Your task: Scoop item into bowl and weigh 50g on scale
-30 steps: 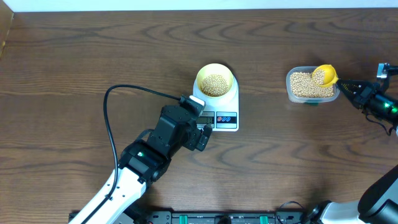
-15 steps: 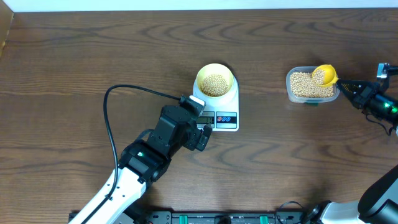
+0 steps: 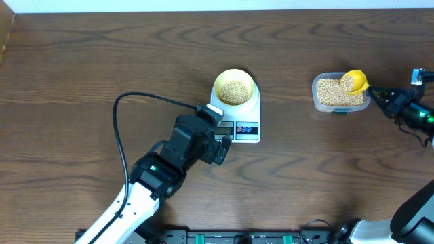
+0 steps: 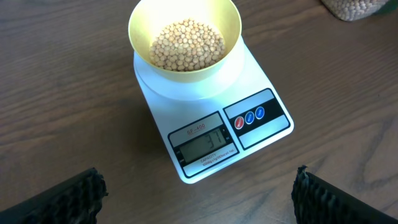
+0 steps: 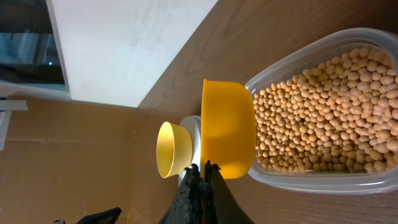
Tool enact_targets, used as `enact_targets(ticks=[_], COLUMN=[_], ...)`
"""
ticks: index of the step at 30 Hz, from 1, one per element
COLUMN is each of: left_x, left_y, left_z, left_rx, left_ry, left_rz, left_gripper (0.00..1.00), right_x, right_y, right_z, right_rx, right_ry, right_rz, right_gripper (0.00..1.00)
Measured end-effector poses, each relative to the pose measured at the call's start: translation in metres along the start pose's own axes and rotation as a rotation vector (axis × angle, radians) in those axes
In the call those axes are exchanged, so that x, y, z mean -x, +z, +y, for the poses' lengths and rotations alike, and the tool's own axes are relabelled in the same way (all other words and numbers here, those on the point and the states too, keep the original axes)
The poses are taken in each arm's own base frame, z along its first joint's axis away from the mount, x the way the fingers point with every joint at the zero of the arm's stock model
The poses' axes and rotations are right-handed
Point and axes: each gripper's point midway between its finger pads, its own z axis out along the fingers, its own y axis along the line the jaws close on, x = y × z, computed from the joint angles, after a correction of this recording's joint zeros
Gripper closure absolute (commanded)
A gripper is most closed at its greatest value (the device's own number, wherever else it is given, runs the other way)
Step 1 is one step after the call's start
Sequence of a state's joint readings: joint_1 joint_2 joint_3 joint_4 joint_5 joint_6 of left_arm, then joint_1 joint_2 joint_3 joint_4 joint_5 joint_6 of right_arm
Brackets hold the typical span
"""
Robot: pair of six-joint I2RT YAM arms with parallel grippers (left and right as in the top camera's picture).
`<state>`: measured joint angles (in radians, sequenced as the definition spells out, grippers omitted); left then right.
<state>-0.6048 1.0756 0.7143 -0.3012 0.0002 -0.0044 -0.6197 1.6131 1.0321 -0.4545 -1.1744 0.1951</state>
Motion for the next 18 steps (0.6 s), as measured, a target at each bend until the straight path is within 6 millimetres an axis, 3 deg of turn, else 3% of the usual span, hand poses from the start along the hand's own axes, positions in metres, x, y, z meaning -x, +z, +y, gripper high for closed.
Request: enact_targets(ticks=[18], left_x=[0.000], left_y=[0.000], left_z=[0.000], left_rx=[0.000], left_ry=[0.000], left_rz=[0.000], left_gripper=[0.02], right_x=[0.017], right_y=[0.002], right_z=[0.007], right_rx=[0.016], right_ry=[-0.049], right_rz=[-0.043], right_gripper=[0.99])
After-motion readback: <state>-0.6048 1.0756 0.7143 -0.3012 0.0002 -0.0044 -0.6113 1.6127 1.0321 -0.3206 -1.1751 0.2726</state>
